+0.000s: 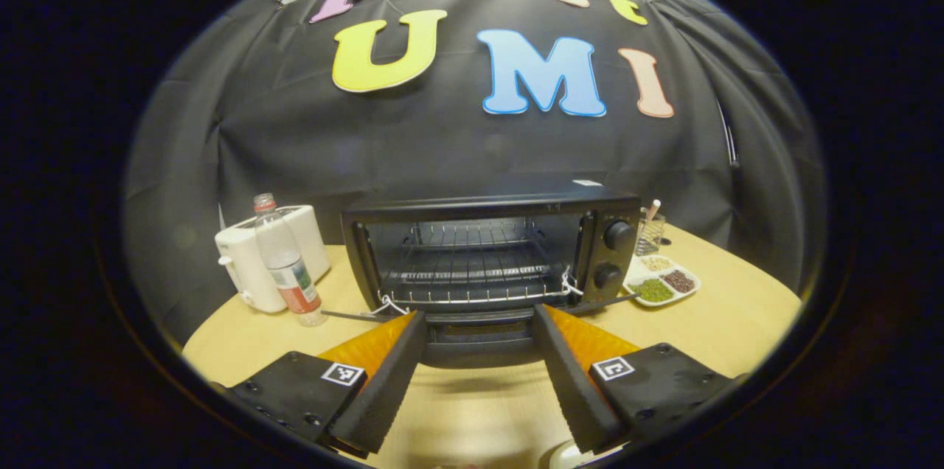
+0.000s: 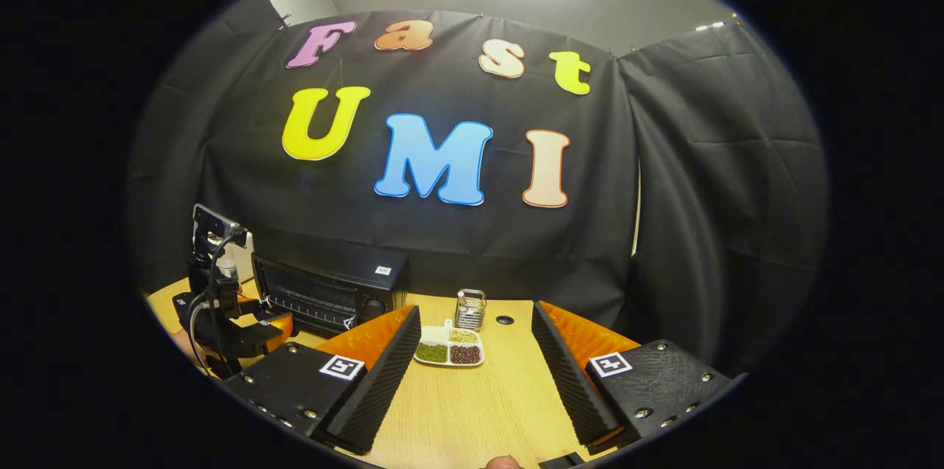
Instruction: Open the electric oven with the left hand, put the food in, and close the electric oven.
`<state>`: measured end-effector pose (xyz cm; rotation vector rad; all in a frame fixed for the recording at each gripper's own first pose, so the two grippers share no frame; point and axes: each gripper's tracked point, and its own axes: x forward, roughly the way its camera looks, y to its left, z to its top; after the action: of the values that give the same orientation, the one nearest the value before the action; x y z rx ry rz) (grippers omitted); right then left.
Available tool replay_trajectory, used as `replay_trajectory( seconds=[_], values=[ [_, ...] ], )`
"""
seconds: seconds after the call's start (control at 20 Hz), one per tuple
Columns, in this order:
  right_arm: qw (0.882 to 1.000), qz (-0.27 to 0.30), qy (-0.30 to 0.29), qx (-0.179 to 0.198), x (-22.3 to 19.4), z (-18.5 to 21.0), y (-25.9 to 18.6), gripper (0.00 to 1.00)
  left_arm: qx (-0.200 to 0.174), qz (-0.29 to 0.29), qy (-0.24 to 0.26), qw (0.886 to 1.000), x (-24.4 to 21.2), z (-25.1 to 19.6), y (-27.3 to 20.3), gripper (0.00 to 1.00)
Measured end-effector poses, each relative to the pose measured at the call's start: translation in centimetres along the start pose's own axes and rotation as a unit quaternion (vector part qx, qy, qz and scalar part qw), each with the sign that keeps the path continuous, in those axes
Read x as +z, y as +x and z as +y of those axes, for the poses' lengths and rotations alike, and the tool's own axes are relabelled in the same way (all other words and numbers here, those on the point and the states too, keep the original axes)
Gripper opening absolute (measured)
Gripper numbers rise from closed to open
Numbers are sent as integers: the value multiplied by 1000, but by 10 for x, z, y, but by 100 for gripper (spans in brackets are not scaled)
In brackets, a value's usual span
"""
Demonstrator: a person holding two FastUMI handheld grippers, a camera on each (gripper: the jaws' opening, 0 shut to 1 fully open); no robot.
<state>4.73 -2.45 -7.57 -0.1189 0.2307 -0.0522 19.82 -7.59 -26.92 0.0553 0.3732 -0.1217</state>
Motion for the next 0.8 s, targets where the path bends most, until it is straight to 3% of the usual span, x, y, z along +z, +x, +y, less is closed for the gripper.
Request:
replay_trajectory(
  seconds=[0.2,0.3,0.4,0.45,0.6,0.8],
  values=[
    [1000,7,-2,8,-6,-3,-8,95,9,26,-3,1000,-27,-2,-7,100],
    [1000,11,-1,14,-9,-3,-12,95,12,37,-2,999,-41,-5,-12,94],
    [1000,12,-3,19,-11,-4,-16,95,13,48,0,999,-52,-7,-19,100],
    [1000,11,-4,23,-12,-3,-18,95,14,50,-1,999,-54,-8,-25,97],
    [999,13,4,38,-13,2,-23,95,19,37,-4,999,-44,-5,-44,100],
    [997,38,34,58,-26,12,-14,95,33,-8,-4,999,1,9,-73,96]
  ],
)
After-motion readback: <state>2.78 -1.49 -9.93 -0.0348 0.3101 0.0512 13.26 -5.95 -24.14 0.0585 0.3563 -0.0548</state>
